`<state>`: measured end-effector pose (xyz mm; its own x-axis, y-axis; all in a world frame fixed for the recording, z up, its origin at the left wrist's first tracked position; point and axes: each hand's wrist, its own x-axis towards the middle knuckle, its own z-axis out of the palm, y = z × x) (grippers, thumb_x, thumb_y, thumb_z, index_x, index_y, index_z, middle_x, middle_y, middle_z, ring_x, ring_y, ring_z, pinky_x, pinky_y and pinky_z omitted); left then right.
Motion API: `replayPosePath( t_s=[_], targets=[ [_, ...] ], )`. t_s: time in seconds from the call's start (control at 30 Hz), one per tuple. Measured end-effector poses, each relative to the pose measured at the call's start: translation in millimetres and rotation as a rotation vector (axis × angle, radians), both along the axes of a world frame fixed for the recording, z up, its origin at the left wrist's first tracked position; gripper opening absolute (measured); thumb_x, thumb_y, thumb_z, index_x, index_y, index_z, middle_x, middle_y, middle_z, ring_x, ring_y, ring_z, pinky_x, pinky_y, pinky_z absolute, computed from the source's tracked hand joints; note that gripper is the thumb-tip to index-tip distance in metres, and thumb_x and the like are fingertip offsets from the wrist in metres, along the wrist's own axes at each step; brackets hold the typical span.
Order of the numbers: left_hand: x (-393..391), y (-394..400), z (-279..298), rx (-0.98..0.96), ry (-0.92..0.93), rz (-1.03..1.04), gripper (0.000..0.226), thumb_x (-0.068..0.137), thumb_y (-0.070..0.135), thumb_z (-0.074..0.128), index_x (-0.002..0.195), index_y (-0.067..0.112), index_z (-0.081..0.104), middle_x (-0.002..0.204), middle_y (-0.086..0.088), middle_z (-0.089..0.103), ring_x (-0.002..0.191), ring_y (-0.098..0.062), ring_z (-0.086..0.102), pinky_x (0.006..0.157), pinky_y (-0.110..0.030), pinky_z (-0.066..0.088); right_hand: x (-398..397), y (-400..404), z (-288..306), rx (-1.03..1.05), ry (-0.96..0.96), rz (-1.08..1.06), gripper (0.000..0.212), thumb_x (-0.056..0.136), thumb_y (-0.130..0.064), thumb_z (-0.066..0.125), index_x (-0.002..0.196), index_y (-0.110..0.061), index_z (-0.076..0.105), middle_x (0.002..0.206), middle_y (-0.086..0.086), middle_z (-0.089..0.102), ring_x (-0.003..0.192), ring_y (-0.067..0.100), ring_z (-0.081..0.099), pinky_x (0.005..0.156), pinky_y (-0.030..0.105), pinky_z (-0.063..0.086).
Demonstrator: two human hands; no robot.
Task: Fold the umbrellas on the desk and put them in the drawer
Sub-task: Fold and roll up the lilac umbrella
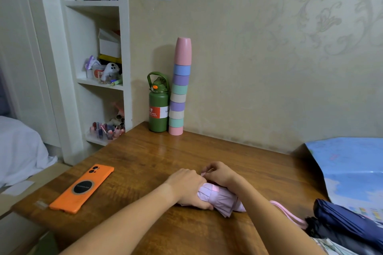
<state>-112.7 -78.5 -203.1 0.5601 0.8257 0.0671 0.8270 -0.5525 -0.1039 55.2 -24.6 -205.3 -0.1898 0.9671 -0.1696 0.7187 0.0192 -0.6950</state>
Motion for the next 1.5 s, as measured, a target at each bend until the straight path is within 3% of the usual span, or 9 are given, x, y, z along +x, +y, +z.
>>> replayPosePath(
  t_s=[0.17, 0.27, 0.4, 0.6, 0.83, 0.9, 1.07, 1.23, 1.5],
  targets=[
    [0, -1, 0, -0.007, -0.004, 0.000, 0.068, 0.076, 0.086, 0.055, 0.097, 0.021, 0.063, 0.095, -0.001, 0.070, 0.085, -0.026, 0.064, 0.072, -0.038, 0.047, -3, -4, 0, 0.027, -0.061, -0.026, 0.005, 0.089, -0.017, 0.068, 0.086, -0.018, 0.071, 0.096, 0.000, 0.076, 0.092, 0.016, 0.070, 0.087, 0.032, 0.059],
    [0, -3, 0, 0.012, 0.001, -0.012, 0.068, 0.077, 0.087, 0.054, 0.093, 0.021, 0.060, 0.094, -0.001, 0.070, 0.082, -0.026, 0.064, 0.069, -0.037, 0.044, -3, -3, 0, 0.022, -0.031, -0.058, 0.012, 0.085, -0.022, 0.075, 0.092, -0.019, 0.066, 0.096, 0.000, 0.073, 0.090, 0.017, 0.069, 0.086, 0.033, 0.059],
    [0, -3, 1, 0.011, 0.000, -0.013, 0.066, 0.077, 0.086, 0.053, 0.092, 0.022, 0.060, 0.093, -0.002, 0.071, 0.083, -0.025, 0.065, 0.072, -0.038, 0.049, -4, -2, 0, -0.019, -0.080, -0.065, 0.036, 0.083, -0.049, 0.078, 0.097, -0.017, 0.069, 0.097, 0.001, 0.074, 0.085, 0.015, 0.067, 0.071, 0.030, 0.054],
    [-2, -4, -3, 0.021, -0.055, -0.012, 0.065, 0.075, 0.086, 0.055, 0.096, 0.025, 0.067, 0.089, 0.000, 0.074, 0.081, -0.024, 0.067, 0.075, -0.039, 0.054, -16, 4, -3, 0.056, -0.246, -0.126, 0.033, 0.092, -0.036, 0.072, 0.117, -0.016, 0.062, 0.116, 0.006, 0.066, 0.093, 0.020, 0.060, 0.074, 0.029, 0.048],
    [-2, -3, -4, 0.011, -0.052, -0.003, 0.064, 0.074, 0.086, 0.055, 0.097, 0.027, 0.064, 0.091, 0.002, 0.072, 0.082, -0.024, 0.066, 0.076, -0.040, 0.054, -11, 5, -6, 0.045, -0.248, -0.113, 0.015, 0.092, -0.029, 0.072, 0.087, -0.019, 0.062, 0.096, 0.003, 0.068, 0.082, 0.018, 0.060, 0.060, 0.024, 0.042],
    [-3, -4, -4, 0.016, -0.050, 0.004, 0.063, 0.075, 0.085, 0.056, 0.094, 0.025, 0.063, 0.089, 0.002, 0.071, 0.080, -0.024, 0.065, 0.074, -0.038, 0.052, -8, 4, -5, 0.062, -0.199, -0.103, 0.014, 0.089, -0.025, 0.072, 0.087, -0.021, 0.059, 0.094, 0.001, 0.067, 0.080, 0.016, 0.059, 0.058, 0.023, 0.042],
    [-2, -6, 0, 0.030, -0.050, 0.004, 0.062, 0.076, 0.084, 0.057, 0.091, 0.024, 0.061, 0.089, 0.001, 0.070, 0.082, -0.025, 0.065, 0.073, -0.038, 0.049, 11, -8, 2, 0.018, 0.210, -0.112, 0.031, 0.084, -0.008, 0.082, 0.105, -0.011, 0.060, 0.079, 0.000, 0.070, 0.064, 0.010, 0.067, 0.053, 0.022, 0.050],
    [-3, -6, 2, -0.007, -0.040, 0.014, 0.064, 0.075, 0.087, 0.054, 0.083, 0.024, 0.056, 0.078, 0.006, 0.061, 0.072, -0.022, 0.057, 0.069, -0.037, 0.046, 35, -27, 9, 0.008, 0.421, 0.005, 0.011, 0.088, -0.010, 0.079, 0.093, -0.003, 0.072, 0.081, 0.012, 0.076, 0.070, 0.017, 0.069, 0.065, 0.028, 0.054],
    [1, -2, 7, -0.099, -0.004, 0.019, 0.066, 0.073, 0.093, 0.049, 0.082, 0.028, 0.053, 0.080, 0.007, 0.061, 0.074, -0.018, 0.058, 0.068, -0.035, 0.044, 47, -51, 9, 0.107, 0.428, 0.124, 0.009, 0.089, -0.017, 0.079, 0.091, -0.008, 0.081, 0.094, 0.010, 0.079, 0.084, 0.017, 0.070, 0.081, 0.032, 0.058]
  ],
)
